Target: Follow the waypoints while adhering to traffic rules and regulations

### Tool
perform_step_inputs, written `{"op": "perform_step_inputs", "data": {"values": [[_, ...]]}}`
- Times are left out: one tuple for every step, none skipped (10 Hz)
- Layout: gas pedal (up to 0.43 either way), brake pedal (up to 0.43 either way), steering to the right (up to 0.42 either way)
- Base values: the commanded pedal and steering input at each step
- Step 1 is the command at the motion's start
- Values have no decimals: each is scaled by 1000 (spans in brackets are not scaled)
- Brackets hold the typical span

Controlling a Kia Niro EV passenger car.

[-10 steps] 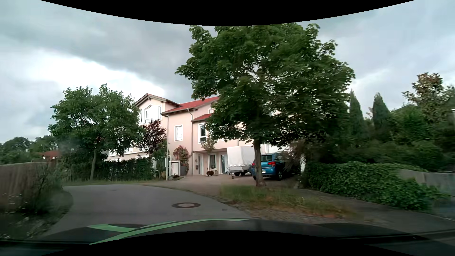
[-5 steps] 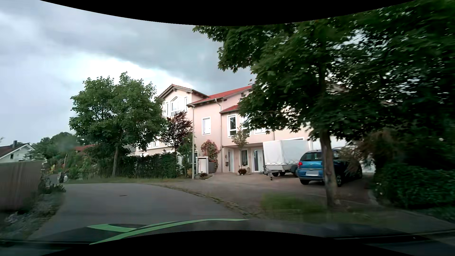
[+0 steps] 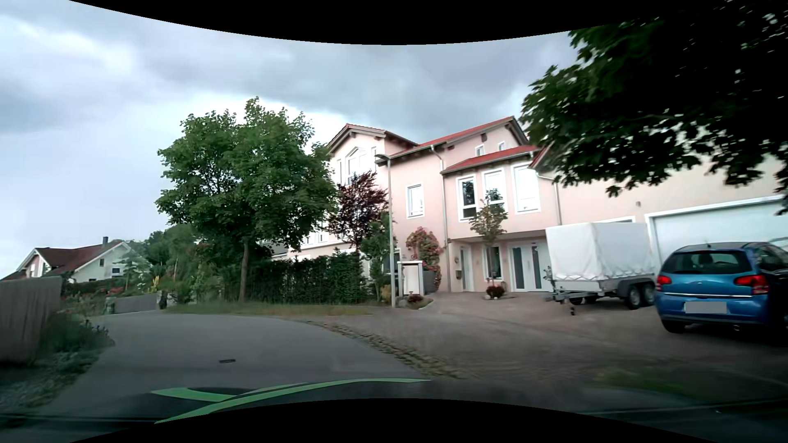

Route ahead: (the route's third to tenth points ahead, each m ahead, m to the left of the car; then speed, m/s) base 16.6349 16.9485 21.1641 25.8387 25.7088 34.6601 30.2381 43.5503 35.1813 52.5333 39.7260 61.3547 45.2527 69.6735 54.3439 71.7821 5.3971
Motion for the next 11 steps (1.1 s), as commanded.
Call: {"op": "perform_step_inputs", "data": {"values": [[169, 0, -254], [169, 0, -253], [169, 0, -254], [169, 0, -261], [169, 0, -275], [169, 0, -292], [169, 0, -302], [169, 0, -309], [169, 0, -309], [169, 0, -309], [169, 0, -308]]}}
